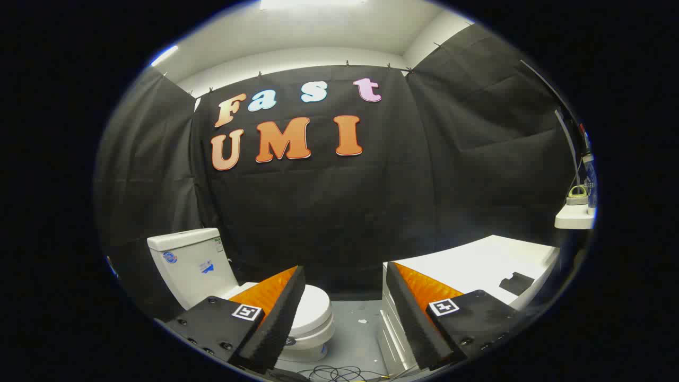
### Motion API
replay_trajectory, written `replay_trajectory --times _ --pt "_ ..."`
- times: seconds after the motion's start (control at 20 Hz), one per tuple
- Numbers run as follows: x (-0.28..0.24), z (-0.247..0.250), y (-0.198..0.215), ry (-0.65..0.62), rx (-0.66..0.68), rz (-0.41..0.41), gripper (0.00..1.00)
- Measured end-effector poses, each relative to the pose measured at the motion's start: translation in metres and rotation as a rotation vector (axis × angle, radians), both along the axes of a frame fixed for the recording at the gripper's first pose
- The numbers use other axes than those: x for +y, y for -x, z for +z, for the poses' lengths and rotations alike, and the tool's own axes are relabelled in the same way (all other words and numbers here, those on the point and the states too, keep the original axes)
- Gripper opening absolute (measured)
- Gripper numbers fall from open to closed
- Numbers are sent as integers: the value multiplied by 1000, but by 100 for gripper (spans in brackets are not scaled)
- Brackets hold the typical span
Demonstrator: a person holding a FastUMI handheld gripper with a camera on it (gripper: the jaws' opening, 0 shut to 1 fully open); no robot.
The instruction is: Open the toilet lid.
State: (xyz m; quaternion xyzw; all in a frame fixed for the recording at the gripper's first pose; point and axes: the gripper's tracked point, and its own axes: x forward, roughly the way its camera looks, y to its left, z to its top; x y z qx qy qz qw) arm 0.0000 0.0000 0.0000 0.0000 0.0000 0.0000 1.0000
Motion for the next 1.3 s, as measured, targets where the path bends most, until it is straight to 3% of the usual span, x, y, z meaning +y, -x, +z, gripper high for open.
replay_trajectory --times 1.0,1.3 --pt "0 -5 -1 12 21 -14 99" --pt "7 -5 -2 -56 44 -7 99"
